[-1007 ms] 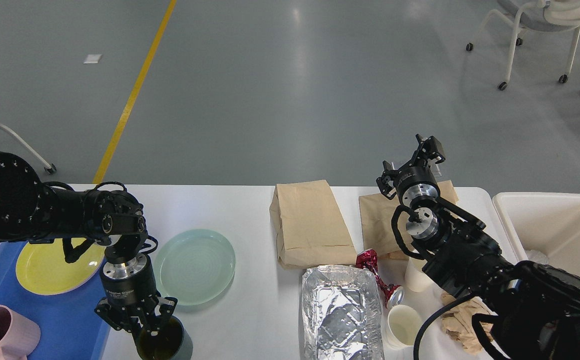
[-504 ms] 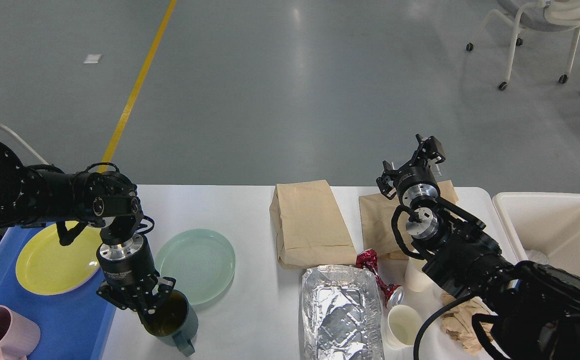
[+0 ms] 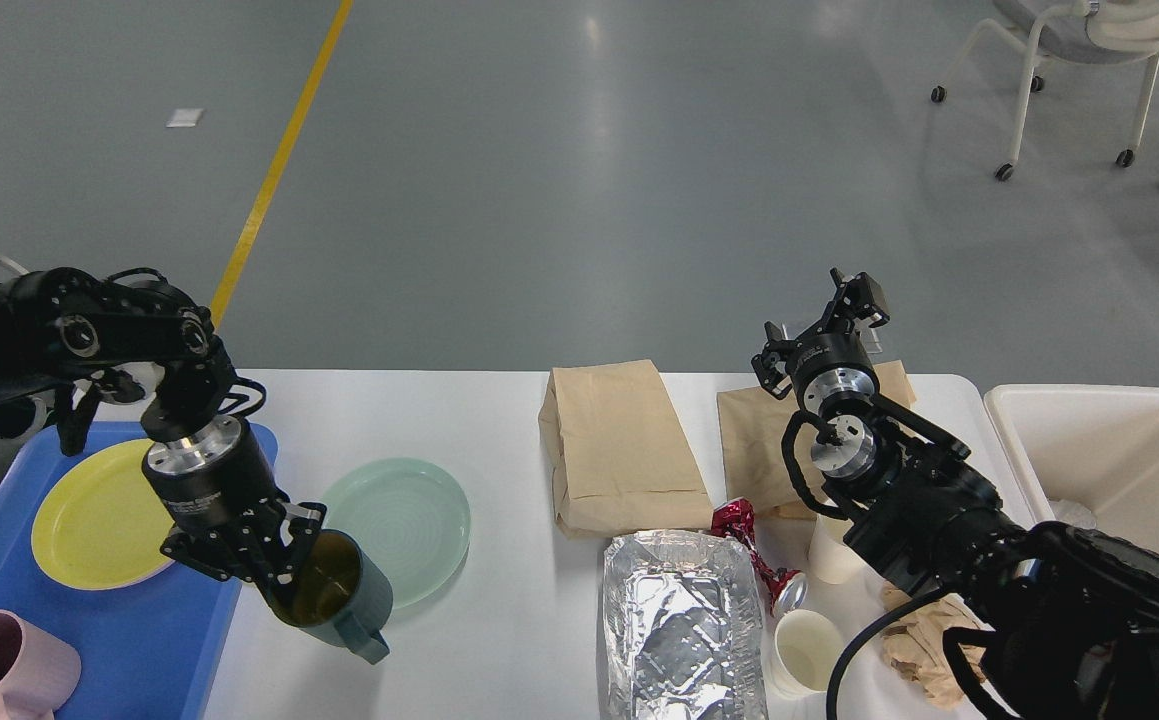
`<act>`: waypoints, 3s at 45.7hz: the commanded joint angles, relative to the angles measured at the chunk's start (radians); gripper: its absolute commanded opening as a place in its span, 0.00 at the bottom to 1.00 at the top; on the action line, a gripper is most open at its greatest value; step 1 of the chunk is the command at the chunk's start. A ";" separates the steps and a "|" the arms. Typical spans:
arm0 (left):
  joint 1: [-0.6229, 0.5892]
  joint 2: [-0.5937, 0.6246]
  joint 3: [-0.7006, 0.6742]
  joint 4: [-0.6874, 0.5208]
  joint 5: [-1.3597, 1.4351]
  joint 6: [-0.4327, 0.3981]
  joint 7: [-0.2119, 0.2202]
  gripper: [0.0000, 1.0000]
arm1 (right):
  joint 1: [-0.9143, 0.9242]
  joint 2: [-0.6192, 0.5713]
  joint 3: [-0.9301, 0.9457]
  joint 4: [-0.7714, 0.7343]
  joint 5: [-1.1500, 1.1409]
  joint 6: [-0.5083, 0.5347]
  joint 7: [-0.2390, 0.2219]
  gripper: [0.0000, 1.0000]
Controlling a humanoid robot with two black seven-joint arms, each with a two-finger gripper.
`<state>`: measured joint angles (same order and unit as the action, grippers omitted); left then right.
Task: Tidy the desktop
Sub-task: 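Carry the dark green cup into the blue tray and release it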
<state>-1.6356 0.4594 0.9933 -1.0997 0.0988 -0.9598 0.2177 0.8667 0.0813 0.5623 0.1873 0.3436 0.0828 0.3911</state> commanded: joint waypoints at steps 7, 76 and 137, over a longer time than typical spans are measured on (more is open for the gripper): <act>0.016 0.108 0.030 0.102 0.002 0.000 -0.009 0.00 | 0.000 0.000 -0.001 0.000 0.000 0.000 0.000 1.00; 0.373 0.311 -0.001 0.276 -0.013 0.000 -0.034 0.00 | 0.000 0.000 0.001 0.001 0.000 0.000 -0.001 1.00; 0.151 0.222 0.238 0.285 -0.065 0.000 -0.047 0.95 | 0.000 0.000 0.001 0.000 0.000 0.000 0.000 1.00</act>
<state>-1.3972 0.7131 1.1331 -0.8129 0.0744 -0.9601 0.1798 0.8667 0.0813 0.5622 0.1872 0.3436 0.0828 0.3910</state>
